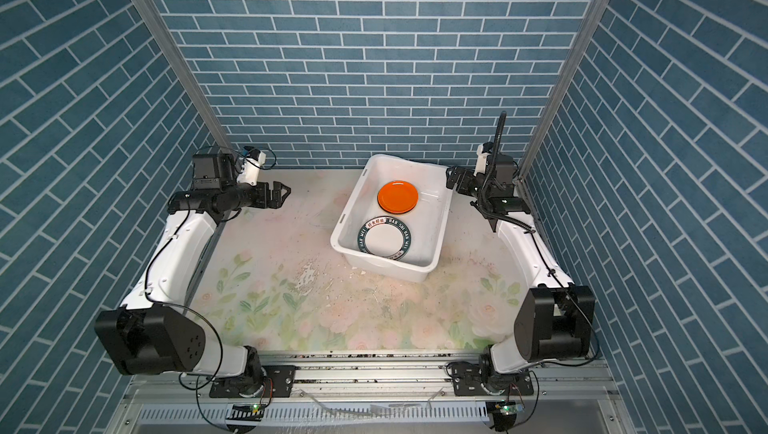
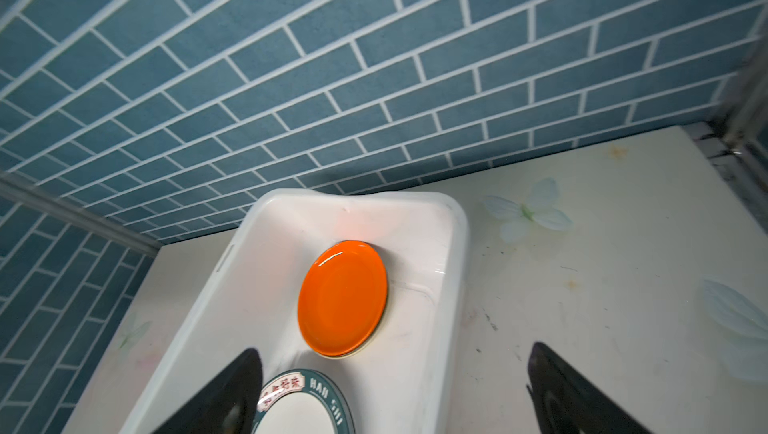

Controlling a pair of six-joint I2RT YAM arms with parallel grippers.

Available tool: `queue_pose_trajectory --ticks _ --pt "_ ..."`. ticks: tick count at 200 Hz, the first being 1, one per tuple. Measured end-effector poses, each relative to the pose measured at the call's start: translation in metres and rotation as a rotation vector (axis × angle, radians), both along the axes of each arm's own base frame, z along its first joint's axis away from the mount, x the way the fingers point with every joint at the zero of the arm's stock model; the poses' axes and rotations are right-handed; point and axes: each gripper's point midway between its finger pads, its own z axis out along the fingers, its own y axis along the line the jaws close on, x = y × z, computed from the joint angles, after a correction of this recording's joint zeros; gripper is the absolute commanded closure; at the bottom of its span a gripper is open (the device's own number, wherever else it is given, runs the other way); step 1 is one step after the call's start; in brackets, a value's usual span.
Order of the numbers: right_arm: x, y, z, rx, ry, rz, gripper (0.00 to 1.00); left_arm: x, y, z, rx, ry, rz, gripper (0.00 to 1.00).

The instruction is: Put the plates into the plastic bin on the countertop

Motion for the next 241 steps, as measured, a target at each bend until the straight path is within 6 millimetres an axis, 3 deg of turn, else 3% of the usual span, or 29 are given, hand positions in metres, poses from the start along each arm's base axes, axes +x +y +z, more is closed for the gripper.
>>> queue_pose_trajectory --ticks 45,97,138,154,184,213,241 --pt "-0.029 -0.058 -0.044 -0.09 0.024 -0.207 0.01 0.002 0.017 -0.037 -0.01 -0.051 0.118 0.0" --pt "-0.077 -0.088 -0.1 -0.198 -0.019 -0.327 0.01 0.006 0.026 -0.071 -0.041 -0.077 0.204 0.0" --pt "-0.108 -0.105 -0.13 -0.279 -0.103 -0.395 0.01 -0.003 0.036 -0.11 -0.025 -0.063 0.265 0.0" --pt "-0.11 -0.108 -0.131 -0.302 -0.124 -0.408 0.01 -0.008 0.042 -0.122 -0.002 -0.048 0.285 0.0" --pt "-0.113 -0.115 -0.129 -0.323 -0.173 -0.444 0.01 -0.013 0.046 -0.122 0.011 -0.061 0.303 0.0" --pt "-0.121 -0.119 -0.151 -0.347 -0.154 -0.445 0.01 -0.026 0.048 -0.114 -0.023 -0.107 0.327 0.0" --pt "-0.121 -0.12 -0.166 -0.353 -0.14 -0.436 0.01 -0.037 0.056 -0.121 -0.059 -0.113 0.374 0.0"
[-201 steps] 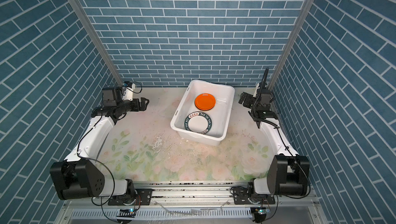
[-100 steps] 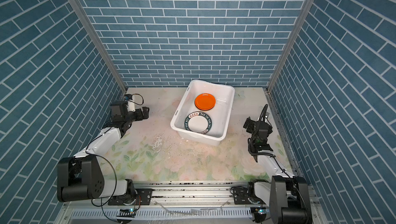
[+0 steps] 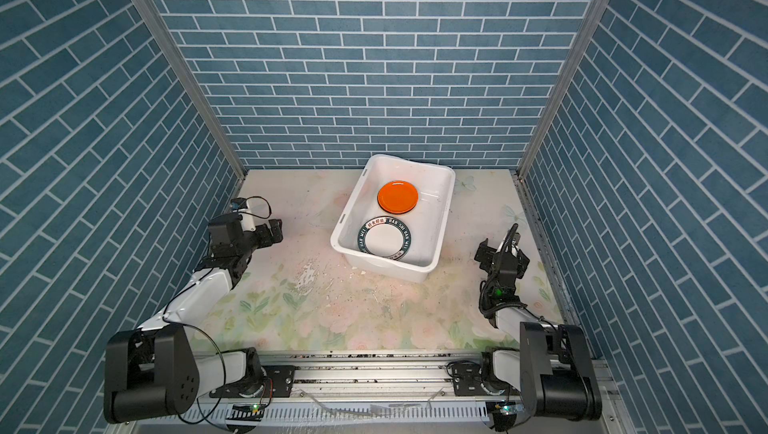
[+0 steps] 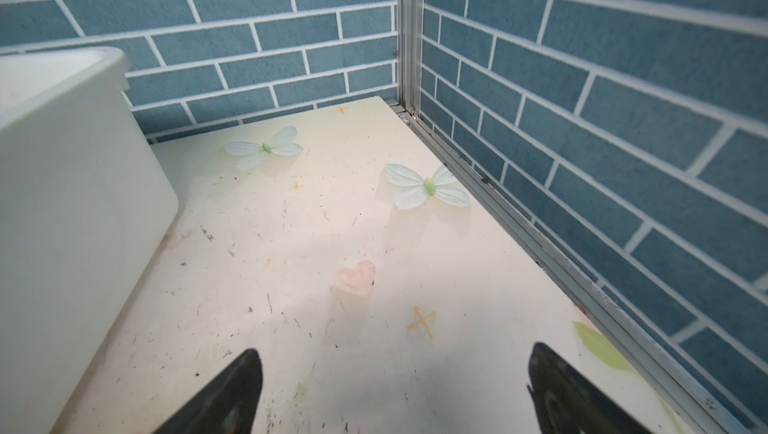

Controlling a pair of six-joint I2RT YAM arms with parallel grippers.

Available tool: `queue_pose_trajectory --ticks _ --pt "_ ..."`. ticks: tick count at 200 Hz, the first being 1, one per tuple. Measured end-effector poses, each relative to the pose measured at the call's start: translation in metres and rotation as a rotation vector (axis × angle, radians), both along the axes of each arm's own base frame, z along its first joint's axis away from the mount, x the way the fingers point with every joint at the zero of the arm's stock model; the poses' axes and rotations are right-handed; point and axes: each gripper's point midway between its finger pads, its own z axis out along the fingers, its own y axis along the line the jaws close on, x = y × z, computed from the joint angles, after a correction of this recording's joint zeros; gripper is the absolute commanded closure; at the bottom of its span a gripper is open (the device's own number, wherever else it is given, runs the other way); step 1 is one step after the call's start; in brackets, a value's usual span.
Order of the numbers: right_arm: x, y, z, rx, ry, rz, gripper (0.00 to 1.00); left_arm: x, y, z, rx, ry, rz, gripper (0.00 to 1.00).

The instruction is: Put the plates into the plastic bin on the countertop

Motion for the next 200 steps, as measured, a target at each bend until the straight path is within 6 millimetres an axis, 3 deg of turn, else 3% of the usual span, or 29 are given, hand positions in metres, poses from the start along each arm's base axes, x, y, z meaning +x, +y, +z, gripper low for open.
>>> queue_pose_trajectory --ticks 36,93,146,200 --pt "0.0 0.002 0.001 -0.001 -0.031 0.018 0.01 -0.006 0.003 -0.018 -0.029 -0.007 0.005 0.0" --pt "0.002 -0.003 0.002 0.001 -0.042 0.009 0.01 -0.012 -0.011 -0.056 -0.028 -0.01 -0.138 0.0" --pt "0.01 -0.006 -0.021 0.002 -0.015 0.008 0.01 0.008 -0.004 -0.055 -0.003 -0.124 -0.167 0.0" --pt "0.014 -0.003 -0.028 0.01 -0.038 0.059 0.01 -0.01 -0.023 -0.062 0.028 -0.202 -0.241 0.0"
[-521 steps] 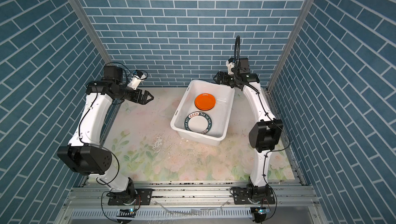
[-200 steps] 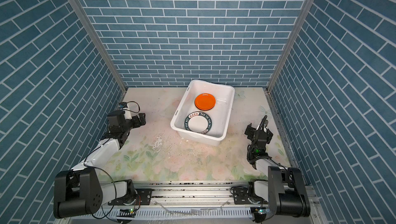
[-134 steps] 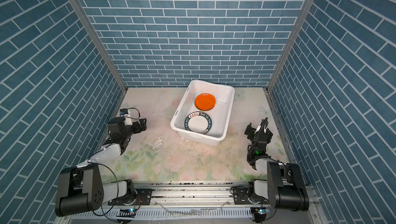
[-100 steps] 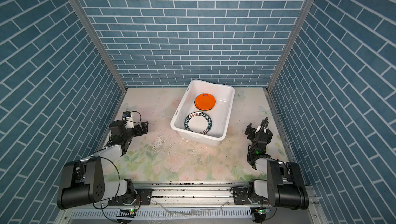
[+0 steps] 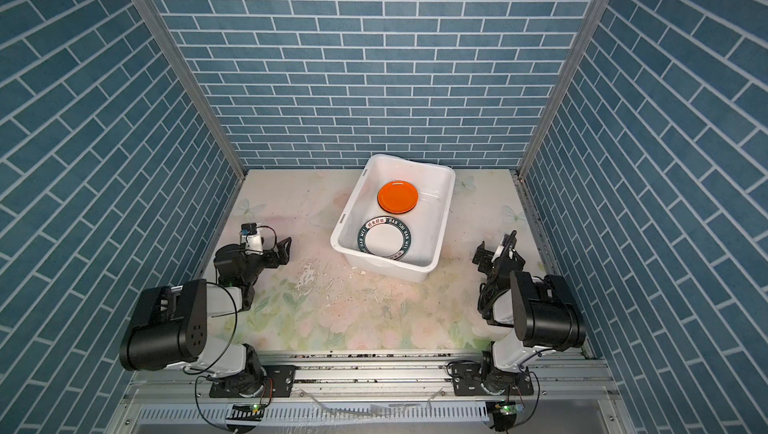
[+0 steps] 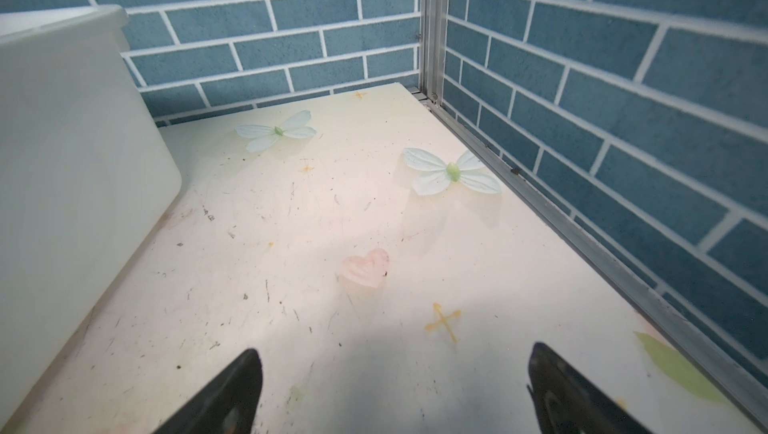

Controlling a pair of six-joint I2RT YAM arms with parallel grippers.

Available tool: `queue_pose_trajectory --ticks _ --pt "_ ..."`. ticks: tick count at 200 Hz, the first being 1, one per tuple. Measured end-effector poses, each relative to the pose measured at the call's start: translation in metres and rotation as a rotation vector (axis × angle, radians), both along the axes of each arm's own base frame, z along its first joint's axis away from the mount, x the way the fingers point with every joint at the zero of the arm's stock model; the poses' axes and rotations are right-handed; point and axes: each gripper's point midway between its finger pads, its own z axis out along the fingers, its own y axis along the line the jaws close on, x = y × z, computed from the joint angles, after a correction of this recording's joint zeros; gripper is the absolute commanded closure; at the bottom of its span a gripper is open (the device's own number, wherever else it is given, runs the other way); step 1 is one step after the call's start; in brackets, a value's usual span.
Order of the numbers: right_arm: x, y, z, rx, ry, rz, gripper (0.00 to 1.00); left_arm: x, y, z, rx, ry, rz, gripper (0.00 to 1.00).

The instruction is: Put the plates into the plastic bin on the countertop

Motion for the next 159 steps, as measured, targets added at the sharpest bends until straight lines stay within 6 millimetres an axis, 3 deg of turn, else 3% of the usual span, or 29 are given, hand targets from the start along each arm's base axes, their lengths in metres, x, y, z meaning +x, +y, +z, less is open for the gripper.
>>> queue_pose_trajectory --ticks 49,76,98,159 --pt "0.016 0.009 0.006 0.029 0.001 0.096 0.01 -0.001 -0.023 0.01 0.071 -0.076 -0.073 0.01" --pt "0.018 0.016 0.007 0.038 -0.003 0.134 0.01 0.002 -0.019 0.01 0.088 -0.09 -0.055 0.0" --pt "0.014 0.011 0.004 0.038 0.001 0.108 0.01 0.002 -0.018 -0.002 0.093 -0.056 -0.051 0.0" --pt "0.023 0.006 0.004 0.04 0.033 0.09 0.01 0.014 -0.021 0.006 0.111 -0.062 -0.058 0.01"
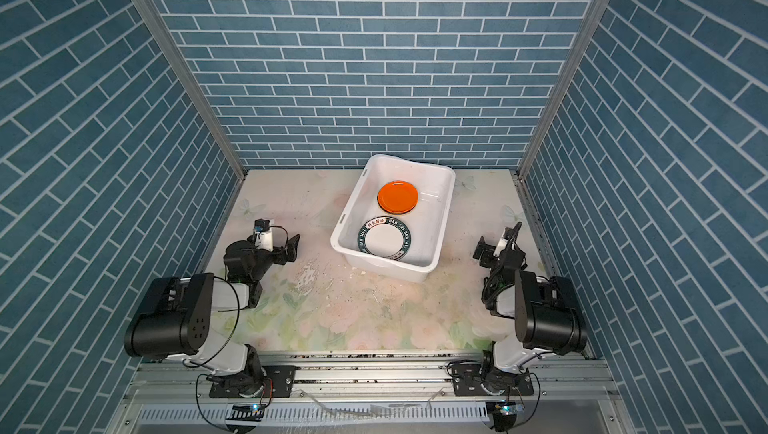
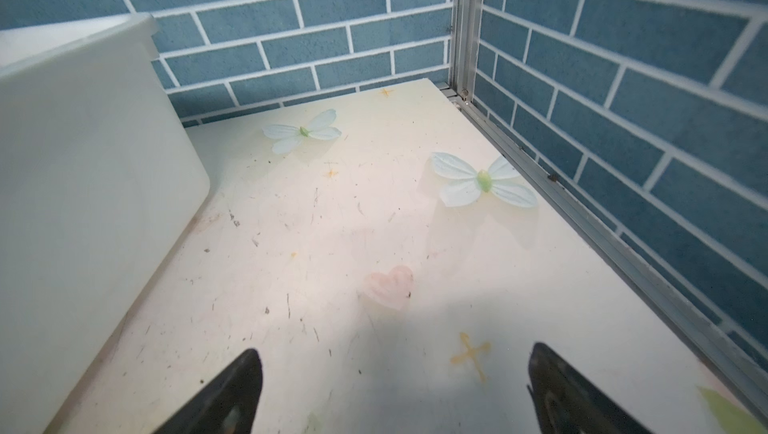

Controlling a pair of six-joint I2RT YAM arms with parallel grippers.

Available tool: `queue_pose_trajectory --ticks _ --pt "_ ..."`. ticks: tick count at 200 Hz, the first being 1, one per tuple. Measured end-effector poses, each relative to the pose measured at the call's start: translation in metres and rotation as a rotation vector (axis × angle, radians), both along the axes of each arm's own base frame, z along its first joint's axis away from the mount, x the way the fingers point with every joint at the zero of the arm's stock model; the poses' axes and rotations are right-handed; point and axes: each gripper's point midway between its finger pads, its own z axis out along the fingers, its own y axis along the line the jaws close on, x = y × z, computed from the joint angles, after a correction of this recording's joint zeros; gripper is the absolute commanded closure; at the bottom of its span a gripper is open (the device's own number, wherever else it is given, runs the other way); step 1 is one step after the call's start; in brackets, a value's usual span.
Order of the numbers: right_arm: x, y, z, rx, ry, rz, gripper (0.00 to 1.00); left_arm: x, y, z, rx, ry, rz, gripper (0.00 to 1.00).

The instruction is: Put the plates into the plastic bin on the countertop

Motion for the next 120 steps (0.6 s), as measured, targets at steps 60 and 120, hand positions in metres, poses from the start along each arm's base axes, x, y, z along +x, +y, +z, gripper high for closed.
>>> queue_pose_trajectory --ticks 60,120 --pt "0.002 0.006 -0.008 0.015 0.046 0.036 0.01 -0.001 0.0 -0.002 0.005 0.008 0.0 0.0" --pt "0.015 0.019 -0.004 0.022 0.066 0.118 0.01 -0.001 0.0 -0.003 0.007 0.01 0.0 0.0"
